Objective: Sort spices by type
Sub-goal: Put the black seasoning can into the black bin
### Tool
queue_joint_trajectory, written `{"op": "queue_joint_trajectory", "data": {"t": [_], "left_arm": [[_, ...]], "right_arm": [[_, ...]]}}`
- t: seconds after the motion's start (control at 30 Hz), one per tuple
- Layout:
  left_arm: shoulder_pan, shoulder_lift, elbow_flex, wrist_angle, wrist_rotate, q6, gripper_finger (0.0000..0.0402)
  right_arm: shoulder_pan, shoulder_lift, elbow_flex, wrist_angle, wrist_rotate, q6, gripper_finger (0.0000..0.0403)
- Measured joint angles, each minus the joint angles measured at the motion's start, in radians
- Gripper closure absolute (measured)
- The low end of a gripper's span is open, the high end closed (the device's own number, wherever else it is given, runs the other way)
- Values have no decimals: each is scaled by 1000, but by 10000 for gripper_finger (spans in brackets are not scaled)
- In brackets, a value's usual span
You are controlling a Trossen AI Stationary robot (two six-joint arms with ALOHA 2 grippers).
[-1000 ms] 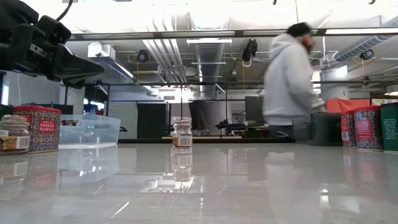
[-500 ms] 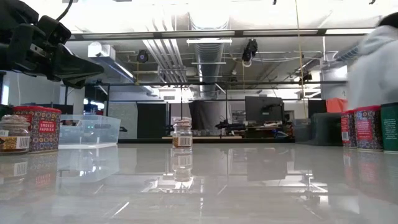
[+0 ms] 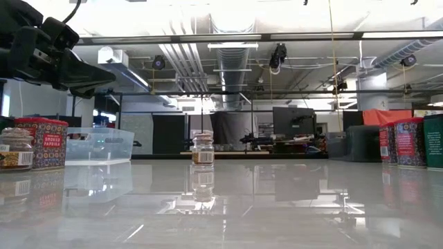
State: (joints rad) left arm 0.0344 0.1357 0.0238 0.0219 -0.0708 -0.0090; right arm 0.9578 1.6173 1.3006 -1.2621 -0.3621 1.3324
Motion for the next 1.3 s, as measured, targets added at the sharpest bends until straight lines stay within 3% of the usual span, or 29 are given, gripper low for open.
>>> {"op": "queue_joint_trajectory", "data": {"t": [0.3,1.3], "left_arm": [[0,0,0,0,0,0,401],[0,0,0,0,0,0,401]], "right_arm": [[61,0,-1,-5,8,-13,34],[84,1,-86,87,-4,-46,34]]}}
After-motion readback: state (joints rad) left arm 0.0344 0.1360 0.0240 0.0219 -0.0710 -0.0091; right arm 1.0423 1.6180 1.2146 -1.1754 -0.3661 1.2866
